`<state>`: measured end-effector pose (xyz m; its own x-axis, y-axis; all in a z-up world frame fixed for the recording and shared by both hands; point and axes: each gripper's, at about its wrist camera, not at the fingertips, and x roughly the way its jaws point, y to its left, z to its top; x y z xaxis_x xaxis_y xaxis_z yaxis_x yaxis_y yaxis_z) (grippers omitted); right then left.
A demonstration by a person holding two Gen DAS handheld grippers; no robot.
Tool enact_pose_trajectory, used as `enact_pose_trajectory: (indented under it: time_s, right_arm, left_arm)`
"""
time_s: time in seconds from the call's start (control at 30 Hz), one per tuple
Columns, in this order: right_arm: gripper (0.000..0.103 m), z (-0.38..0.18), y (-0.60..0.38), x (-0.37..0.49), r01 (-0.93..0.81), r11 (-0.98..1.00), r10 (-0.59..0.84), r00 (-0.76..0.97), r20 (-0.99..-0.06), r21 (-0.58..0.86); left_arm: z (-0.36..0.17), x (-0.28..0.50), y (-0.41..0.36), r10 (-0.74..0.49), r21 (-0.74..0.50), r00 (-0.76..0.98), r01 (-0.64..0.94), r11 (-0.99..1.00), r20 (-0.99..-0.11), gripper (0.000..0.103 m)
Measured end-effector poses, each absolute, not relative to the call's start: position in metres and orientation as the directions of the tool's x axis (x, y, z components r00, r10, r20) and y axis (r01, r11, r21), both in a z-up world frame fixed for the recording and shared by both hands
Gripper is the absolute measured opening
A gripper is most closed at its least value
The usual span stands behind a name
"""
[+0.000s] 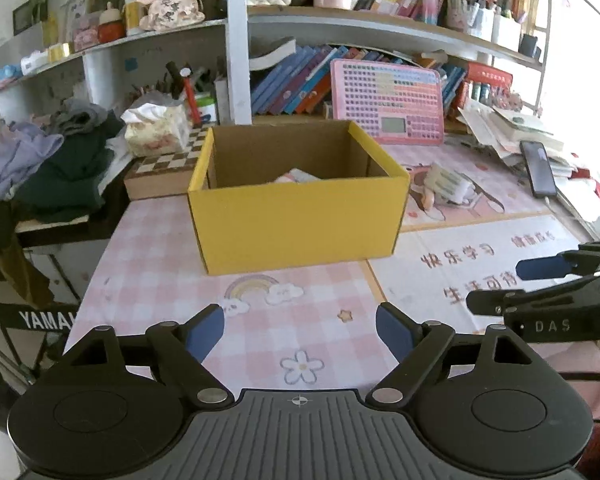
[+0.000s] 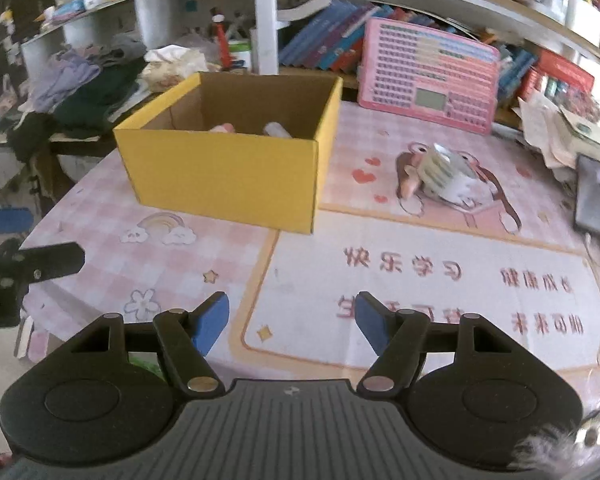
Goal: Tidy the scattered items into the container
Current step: 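Withdraw both open grippers from the yellow box toward the tape roll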
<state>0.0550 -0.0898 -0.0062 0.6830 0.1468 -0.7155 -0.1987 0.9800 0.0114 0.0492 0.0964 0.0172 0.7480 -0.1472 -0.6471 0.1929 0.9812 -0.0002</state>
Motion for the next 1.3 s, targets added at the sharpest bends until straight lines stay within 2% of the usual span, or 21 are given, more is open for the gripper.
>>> enact_pose_trajectory:
  time_s: [0.3, 0.9, 1.07, 1.3]
  right_arm:
    - [0.070, -0.012, -0.111, 0.045, -0.057, 0.998, 0.050, 0.674, -0.737, 0.016]
    - [0.072, -0.020, -0.173, 0.034, 0.060, 0.998, -0.042, 0.638, -0.769, -0.005]
    - [0.072, -0.024, -0.201, 0.042, 0.089, 0.996, -0.050, 0.630, -0.775, 0.008]
    - [0.072, -0.028, -0.234, 0.071, 0.069, 0.997, -0.021, 0.614, -0.789, 0.026]
  left_arm:
    - [0.005, 0.046, 0.078, -0.203, -0.021, 0.703, 0.258, 0.966, -0.681, 0.090]
    - [-0.013, 0.072, -0.005, -0.349, -0.053, 0.586, 0.462, 0.886, -0.731, 0.090]
    - [-0.014, 0.083, -0.031, -0.387, -0.070, 0.574, 0.496, 0.866, -0.722, 0.090]
    - [-0.016, 0.113, -0.064, -0.377, -0.074, 0.577, 0.479, 0.875, -0.725, 0.090]
